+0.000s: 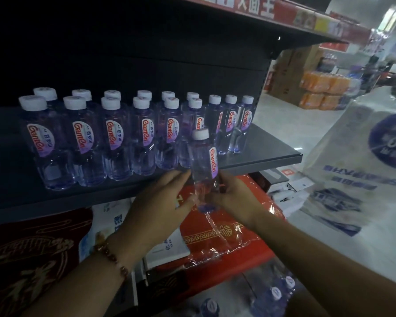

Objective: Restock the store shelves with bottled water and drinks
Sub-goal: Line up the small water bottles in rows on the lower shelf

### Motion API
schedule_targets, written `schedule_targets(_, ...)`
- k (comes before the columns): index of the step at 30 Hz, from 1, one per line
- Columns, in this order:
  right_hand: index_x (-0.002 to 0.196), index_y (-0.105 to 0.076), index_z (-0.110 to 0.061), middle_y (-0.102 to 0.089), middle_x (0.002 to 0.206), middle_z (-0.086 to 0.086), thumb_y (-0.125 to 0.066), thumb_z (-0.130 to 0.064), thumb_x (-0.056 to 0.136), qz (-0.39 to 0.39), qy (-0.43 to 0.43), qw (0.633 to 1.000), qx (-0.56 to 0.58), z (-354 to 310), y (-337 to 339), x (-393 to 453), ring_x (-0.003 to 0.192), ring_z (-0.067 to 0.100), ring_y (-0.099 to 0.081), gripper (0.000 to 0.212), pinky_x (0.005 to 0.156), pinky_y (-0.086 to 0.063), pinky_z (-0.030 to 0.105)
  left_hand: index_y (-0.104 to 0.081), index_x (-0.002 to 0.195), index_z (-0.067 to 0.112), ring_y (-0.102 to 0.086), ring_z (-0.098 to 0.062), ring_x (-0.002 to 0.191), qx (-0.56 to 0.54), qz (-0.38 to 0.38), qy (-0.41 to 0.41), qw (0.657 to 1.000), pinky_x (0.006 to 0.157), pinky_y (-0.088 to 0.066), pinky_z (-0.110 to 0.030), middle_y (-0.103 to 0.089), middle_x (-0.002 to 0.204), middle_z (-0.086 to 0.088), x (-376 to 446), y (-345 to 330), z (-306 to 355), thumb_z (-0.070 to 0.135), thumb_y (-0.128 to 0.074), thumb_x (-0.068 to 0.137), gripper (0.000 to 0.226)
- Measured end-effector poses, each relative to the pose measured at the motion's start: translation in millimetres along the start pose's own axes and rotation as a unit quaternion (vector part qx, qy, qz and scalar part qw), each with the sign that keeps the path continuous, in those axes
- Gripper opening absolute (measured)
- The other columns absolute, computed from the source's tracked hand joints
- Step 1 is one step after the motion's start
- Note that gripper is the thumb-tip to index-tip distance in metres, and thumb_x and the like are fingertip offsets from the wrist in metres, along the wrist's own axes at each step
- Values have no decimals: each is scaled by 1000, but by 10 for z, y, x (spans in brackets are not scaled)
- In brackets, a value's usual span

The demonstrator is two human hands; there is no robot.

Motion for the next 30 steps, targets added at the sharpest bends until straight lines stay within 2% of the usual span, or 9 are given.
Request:
schedule_targets(4, 119, -60, -13, -74, 105, 0, -75, -10, 85, 43, -19, 997, 69, 62, 145, 255, 85, 11, -74, 38, 63, -56, 17, -38, 151, 27, -38, -11, 135, 91, -31, -21, 995, 107, -34, -26, -39, 151, 10, 35, -81, 28, 47, -52, 98, 59)
schedule_targets(6, 120, -57, -11, -72, 109, 5, -74, -6, 84, 68, -24, 992, 99, 84, 228, 465, 85, 17, -75, 40, 68, -59, 24, -37, 151, 28, -36, -12, 138, 114, -55, -8, 992, 110, -36, -29, -36, 153, 10, 67, -141, -11, 49, -48, 98, 58)
schedule_targets(9, 121, -60, -17, -69, 113, -2, -80, -10, 79, 126, -3, 989, 73, 69, 344, 776, 97, 18, -70, 47, 84, -57, 36, -35, 152, 30, -35, -12, 138, 135, -81, 5, 987, 111, -37, -33, -35, 153, 11, 110, -230, -60, 51, -45, 99, 58)
schedule_targets(12, 121, -60, -18, -68, 113, -6, -80, -12, 79, 138, 13, 989, 50, 85, 370, 975, 101, 13, -65, 47, 87, -52, 32, -35, 151, 32, -36, -12, 137, 135, -105, 17, 985, 111, -37, -35, -37, 151, 11, 132, -306, -115, 51, -46, 99, 56)
schedule_targets(15, 122, -58, -18, -67, 116, -5, -82, -16, 79, 146, 11, 989, 38, 163, 377, 1070, 104, 15, -65, 49, 92, -53, 35, -34, 150, 33, -35, -12, 137, 138, -114, 19, 984, 110, -38, -36, -36, 151, 11, 155, -349, -155, 50, -46, 99, 55)
schedule_targets(19, 125, -52, -19, -63, 111, -11, -84, -26, 78, 173, 23, 985, 9, 228, 366, 1096, 95, 2, -62, 58, 80, -52, 22, -33, 151, 33, -33, -12, 139, 141, -103, 11, 985, 112, -36, -35, -33, 153, 11, 166, -388, -130, 49, -45, 100, 55)
schedule_targets(24, 132, -48, -19, -61, 125, -7, -84, -31, 78, 196, 21, 980, 2, 252, 303, 1124, 109, 11, -60, 66, 94, -52, 33, -27, 153, 32, -29, -13, 142, 164, -105, -10, 981, 112, -33, -35, -28, 156, 9, 168, -471, -64, 49, -42, 101, 57)
schedule_targets(27, 129, -50, -19, -61, 128, -6, -83, -31, 80, 210, 27, 977, -14, 242, 286, 1130, 113, 12, -56, 61, 95, -48, 32, -25, 154, 33, -28, -15, 143, 166, -115, -17, 979, 111, -33, -36, -26, 157, 9, 143, -518, -19, 48, -42, 101, 57)
schedule_targets(30, 131, -49, -17, -62, 128, -2, -83, -32, 79, 214, 15, 977, -23, 251, 287, 1155, 115, 17, -58, 64, 98, -51, 39, -25, 154, 33, -30, -16, 142, 166, -121, -15, 979, 109, -35, -38, -26, 157, 7, 132, -564, -13, 48, -42, 101, 58)
Point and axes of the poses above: each hand's wrist, its own x-axis towards the middle knuckle, its own y-axis out of the back of the hand, z = x × y, the point moved 5 cm from there along x, towards the middle knuckle
